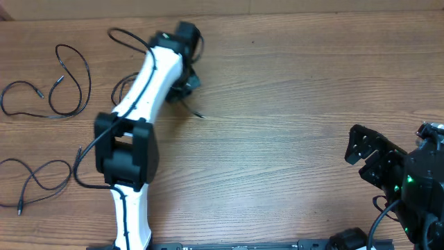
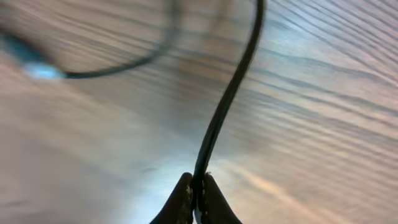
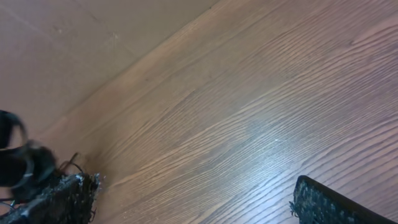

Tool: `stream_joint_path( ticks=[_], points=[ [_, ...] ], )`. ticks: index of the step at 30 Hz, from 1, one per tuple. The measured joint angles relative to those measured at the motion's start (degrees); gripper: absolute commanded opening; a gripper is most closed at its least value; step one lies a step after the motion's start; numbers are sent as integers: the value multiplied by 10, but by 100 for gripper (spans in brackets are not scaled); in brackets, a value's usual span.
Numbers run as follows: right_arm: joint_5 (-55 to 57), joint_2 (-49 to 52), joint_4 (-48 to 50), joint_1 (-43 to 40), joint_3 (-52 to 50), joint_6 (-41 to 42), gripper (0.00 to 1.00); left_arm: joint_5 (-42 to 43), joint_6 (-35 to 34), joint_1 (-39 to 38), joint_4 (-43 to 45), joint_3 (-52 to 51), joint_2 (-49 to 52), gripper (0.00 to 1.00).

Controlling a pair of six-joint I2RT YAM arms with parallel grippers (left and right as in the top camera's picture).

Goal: Untangle cables

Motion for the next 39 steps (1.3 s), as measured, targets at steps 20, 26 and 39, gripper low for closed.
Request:
stream_joint_path(
  ticks=[20, 26, 39],
  points=[
    [-13, 0, 0, 0, 0, 0, 100, -183, 71, 96, -83, 74, -3, 4],
    [-15, 0, 0, 0, 0, 0, 100, -100, 141, 102, -36, 74, -3, 4],
    [-15, 0, 1, 0, 0, 0, 100, 144, 452, 42, -5, 74, -3, 8]
  ],
)
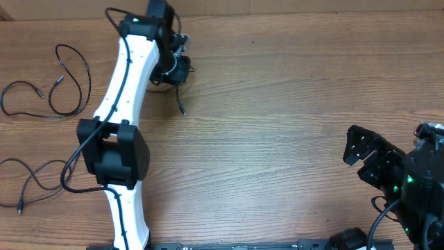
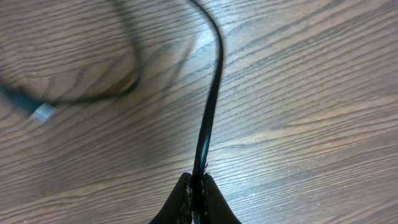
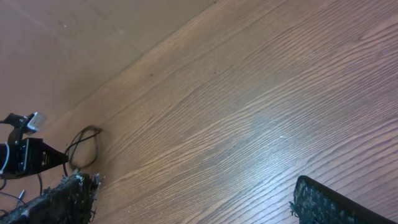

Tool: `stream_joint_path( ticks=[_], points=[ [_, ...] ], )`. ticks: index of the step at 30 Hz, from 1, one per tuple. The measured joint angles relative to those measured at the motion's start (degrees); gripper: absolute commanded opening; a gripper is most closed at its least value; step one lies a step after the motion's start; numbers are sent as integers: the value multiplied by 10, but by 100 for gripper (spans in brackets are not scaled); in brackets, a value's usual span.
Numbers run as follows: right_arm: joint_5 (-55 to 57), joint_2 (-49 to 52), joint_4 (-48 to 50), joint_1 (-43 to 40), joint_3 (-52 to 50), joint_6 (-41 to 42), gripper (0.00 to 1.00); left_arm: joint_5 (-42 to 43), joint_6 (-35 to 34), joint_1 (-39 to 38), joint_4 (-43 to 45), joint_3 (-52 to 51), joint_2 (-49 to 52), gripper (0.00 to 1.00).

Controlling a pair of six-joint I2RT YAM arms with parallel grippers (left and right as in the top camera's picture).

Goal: Untangle cables

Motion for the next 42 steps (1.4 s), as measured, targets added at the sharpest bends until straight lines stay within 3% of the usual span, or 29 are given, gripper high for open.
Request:
stream_joint_path(
  ticks=[9, 13, 14, 18, 19, 26, 34, 39, 42],
  points=[
    [-1, 1, 0, 0, 0, 0, 100, -227, -100, 9, -2, 0, 0, 16],
    [-1, 6, 0, 0, 0, 0, 100, -265, -150, 19, -2, 0, 0, 21],
    [-1, 8, 0, 0, 0, 0, 100, -271, -161, 22, -2, 0, 0, 27],
    [-1, 16, 0, 0, 0, 0, 100, -248, -221, 24, 3, 0, 0, 89],
    [-1, 18, 0, 0, 0, 0, 100, -233, -233, 23, 8, 0, 0, 100],
    [-2, 32, 0, 0, 0, 0, 100, -98, -274, 23, 84, 0, 0, 100],
    [-2, 39, -4, 0, 0, 0, 100, -53, -350, 11, 148, 0, 25, 97],
    [0, 46, -4, 0, 0, 0, 100, -54, -366, -21, 189, 0, 82, 76],
    [5, 53, -5, 0, 0, 0, 100, -55, -373, -38, 204, -1, 116, 72]
  ],
)
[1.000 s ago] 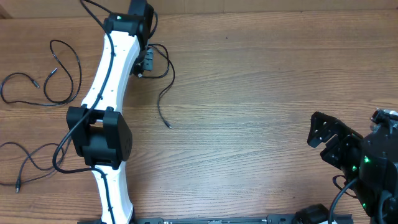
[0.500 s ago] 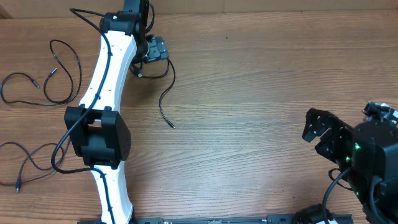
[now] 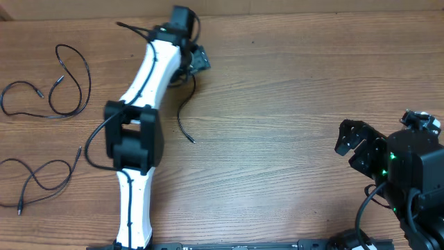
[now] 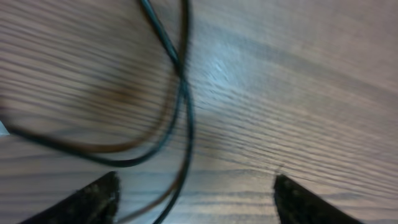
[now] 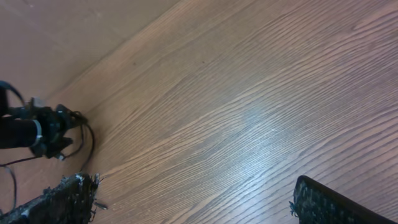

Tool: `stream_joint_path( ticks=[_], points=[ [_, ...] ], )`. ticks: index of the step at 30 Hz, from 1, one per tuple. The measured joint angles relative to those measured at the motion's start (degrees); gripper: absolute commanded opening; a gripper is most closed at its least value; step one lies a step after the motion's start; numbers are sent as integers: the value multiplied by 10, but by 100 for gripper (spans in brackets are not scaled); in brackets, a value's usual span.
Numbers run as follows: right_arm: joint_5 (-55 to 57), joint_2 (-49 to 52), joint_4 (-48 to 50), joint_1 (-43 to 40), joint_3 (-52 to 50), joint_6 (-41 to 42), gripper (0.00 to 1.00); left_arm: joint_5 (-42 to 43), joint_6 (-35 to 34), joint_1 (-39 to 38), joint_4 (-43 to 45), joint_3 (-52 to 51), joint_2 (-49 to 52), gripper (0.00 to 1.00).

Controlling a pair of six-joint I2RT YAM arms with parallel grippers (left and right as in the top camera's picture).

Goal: Untangle cables

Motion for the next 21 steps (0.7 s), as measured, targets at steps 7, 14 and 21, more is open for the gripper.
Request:
stream_joint_path(
  ticks=[7, 14, 21],
  points=[
    [5, 15, 1, 0, 0, 0, 100, -42, -3, -17, 5, 0, 32, 61],
    [13, 48, 6, 0, 0, 0, 100, -72, 43, -13, -2, 0, 37, 35],
    [15, 99, 17, 0, 0, 0, 100, -113, 137, -24, 2, 0, 38, 82]
  ],
)
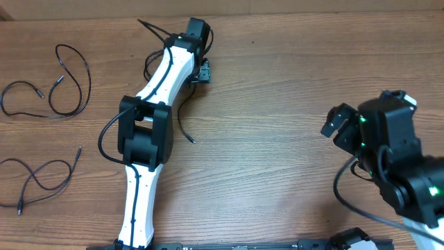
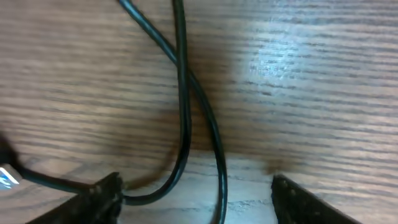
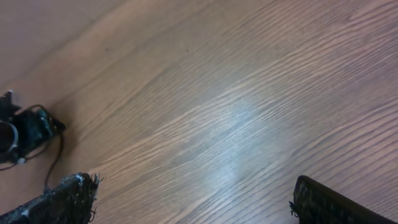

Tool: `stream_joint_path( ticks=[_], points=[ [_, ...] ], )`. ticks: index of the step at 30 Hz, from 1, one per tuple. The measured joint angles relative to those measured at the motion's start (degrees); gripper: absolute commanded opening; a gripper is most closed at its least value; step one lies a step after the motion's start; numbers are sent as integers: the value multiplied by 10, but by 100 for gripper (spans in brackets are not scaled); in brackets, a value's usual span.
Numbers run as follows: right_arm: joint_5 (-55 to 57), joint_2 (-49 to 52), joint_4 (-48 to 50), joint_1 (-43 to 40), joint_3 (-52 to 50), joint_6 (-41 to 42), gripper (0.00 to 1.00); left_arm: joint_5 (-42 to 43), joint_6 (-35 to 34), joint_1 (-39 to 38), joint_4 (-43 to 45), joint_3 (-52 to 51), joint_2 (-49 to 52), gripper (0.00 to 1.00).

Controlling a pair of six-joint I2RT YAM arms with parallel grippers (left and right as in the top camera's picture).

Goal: Untangle cables

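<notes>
A thin black cable (image 2: 184, 118) lies on the wooden table with two strands crossing under my left gripper (image 2: 196, 200), which is open and low over them; one strand curls by the left fingertip. In the overhead view the left gripper (image 1: 203, 69) is at the back of the table and the cable's free end (image 1: 184, 133) trails toward the front. My right gripper (image 1: 338, 129) hangs open at the right, far from the cable. Between its fingers (image 3: 68, 199) the right gripper (image 3: 193, 205) holds nothing.
Two other black cables lie apart at the left: a looped one (image 1: 66, 76) near the back and one (image 1: 38, 179) nearer the front. The left arm (image 1: 142, 139) stretches from the front edge to the back. A wall edge (image 3: 37, 37) borders the table's far side.
The left gripper stays open and now sits closer over the crossed strands. The right arm has moved left and toward the back, further over the table.
The left gripper was shut on the cable near the back of the table, and still shut on it when further left. Then it was open, with the cable lying loose on the table. It stays open over the crossing; the right arm has come further in.
</notes>
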Motion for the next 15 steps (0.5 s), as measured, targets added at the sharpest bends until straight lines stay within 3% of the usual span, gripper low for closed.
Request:
stream_joint_path(
  ticks=[2, 4, 6, 14, 15],
  points=[
    [0, 13, 0, 0, 0, 0, 100, -12, 10, -2, 6, 0, 0, 79],
    [0, 25, 0, 0, 0, 0, 100, -17, 17, -2, 12, 0, 0, 63],
    [-1, 34, 0, 0, 0, 0, 100, -17, 24, -2, 12, 0, 1, 54],
    [-7, 47, 0, 0, 0, 0, 100, -17, 26, -2, 14, -14, 3, 56],
    [-9, 47, 0, 0, 0, 0, 100, -17, 24, -2, 17, -20, 3, 50]
  ],
)
